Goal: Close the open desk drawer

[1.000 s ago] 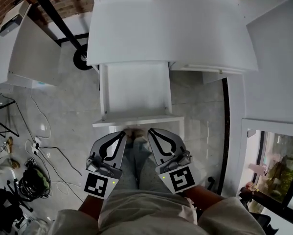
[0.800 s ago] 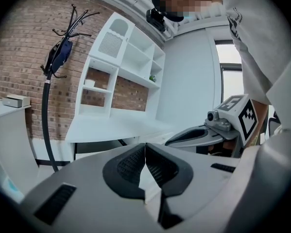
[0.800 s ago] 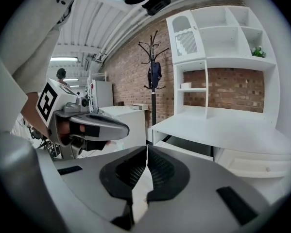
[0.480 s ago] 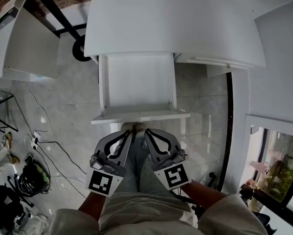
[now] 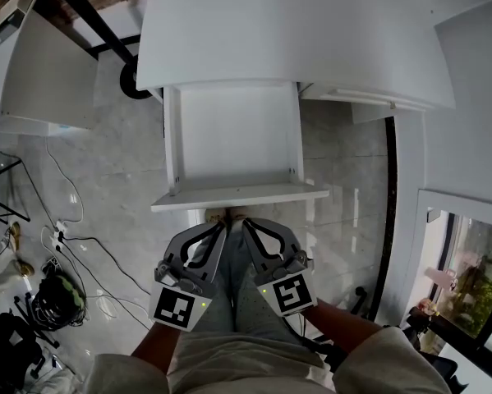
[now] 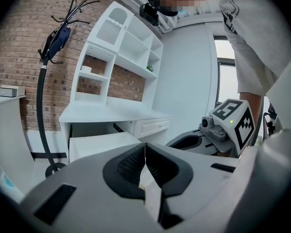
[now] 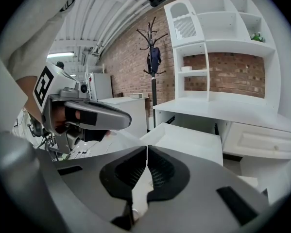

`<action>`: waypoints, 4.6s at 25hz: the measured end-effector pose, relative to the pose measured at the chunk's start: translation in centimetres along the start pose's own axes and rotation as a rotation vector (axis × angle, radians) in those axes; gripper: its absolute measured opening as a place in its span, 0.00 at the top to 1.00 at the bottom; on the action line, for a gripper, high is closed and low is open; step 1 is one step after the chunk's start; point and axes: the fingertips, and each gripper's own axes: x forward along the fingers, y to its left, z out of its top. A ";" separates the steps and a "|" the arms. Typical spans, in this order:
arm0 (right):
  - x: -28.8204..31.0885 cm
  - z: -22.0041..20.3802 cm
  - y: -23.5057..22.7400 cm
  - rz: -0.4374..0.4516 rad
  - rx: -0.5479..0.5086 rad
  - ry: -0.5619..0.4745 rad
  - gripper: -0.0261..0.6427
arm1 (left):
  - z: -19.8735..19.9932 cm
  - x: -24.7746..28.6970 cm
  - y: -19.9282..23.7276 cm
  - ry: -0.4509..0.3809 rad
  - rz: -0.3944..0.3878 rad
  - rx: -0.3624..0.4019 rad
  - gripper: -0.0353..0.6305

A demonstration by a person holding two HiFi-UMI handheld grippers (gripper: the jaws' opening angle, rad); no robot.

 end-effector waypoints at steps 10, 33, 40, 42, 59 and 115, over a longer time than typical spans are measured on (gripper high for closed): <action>1.7 -4.0 0.2 0.025 -0.008 0.019 0.92 | -3.8 1.4 0.2 0.078 -0.068 0.152 0.92; 6.6 -12.6 0.6 0.024 0.090 0.161 0.67 | -7.7 3.0 0.5 0.108 -0.096 0.147 0.92; 8.1 -12.9 -0.3 -0.067 0.178 0.188 0.67 | -8.0 3.2 0.9 0.109 -0.087 0.145 0.92; 8.4 -12.8 -0.7 -0.100 0.219 0.194 0.67 | -8.0 3.1 1.1 0.108 -0.085 0.145 0.92; 9.6 -12.8 -2.0 -0.219 0.444 0.244 0.80 | -8.5 3.2 2.2 0.112 -0.069 0.128 0.92; 18.1 -7.4 -11.1 -0.278 0.412 0.205 0.81 | -4.8 11.9 12.7 0.001 0.016 0.042 0.92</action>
